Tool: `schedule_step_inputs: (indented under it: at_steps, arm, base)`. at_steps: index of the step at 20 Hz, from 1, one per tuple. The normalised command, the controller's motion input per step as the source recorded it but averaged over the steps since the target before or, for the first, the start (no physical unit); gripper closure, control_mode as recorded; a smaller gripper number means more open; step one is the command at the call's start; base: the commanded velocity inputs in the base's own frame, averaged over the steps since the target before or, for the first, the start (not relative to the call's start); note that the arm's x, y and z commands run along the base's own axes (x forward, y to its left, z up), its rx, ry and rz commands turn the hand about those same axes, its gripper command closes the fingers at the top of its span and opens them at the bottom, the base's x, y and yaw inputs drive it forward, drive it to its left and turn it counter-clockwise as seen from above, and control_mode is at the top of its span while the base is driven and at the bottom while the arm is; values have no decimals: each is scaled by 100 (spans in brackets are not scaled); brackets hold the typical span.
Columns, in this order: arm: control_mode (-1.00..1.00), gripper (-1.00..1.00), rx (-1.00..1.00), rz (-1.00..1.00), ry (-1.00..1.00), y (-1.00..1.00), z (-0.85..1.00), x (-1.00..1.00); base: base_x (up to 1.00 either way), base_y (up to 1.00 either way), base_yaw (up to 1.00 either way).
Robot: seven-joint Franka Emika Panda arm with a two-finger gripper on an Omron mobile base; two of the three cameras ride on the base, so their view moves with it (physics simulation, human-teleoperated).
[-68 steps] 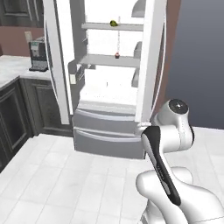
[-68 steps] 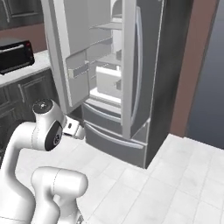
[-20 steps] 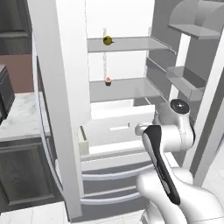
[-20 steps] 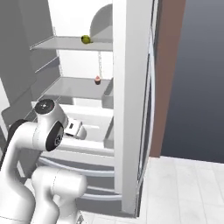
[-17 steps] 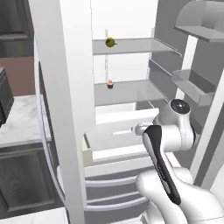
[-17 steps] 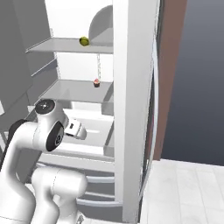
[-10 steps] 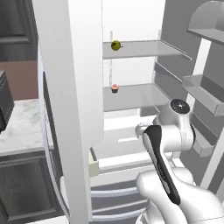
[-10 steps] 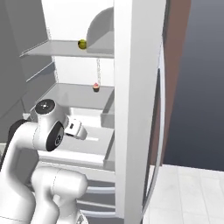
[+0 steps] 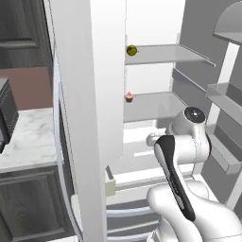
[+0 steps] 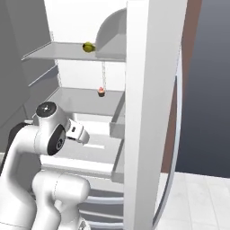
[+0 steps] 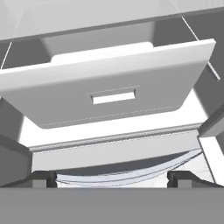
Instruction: Pick up the banana and pear from the fridge and place one fruit on each plate on the dining counter.
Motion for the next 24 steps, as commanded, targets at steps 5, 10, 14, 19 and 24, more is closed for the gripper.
schedule_step_inputs:
  at_steps: [5, 10, 14, 19, 24]
  arm:
    - [100, -100, 0, 0, 0, 0, 0, 0]
    - [-100, -100, -3, 0, 0, 3, 1, 0]
    - [-100, -100, -14, -1, -12, 8, 27, 0]
    - [-100, -100, -2, -1, -18, -9, 62, 2]
    - [-100, -100, -1, 0, -11, -6, 97, 0]
  base:
    - [45, 27, 0]
    - [9, 20, 0]
    - [0, 0, 0]
    - [0, 0, 0]
    - [0, 0, 0]
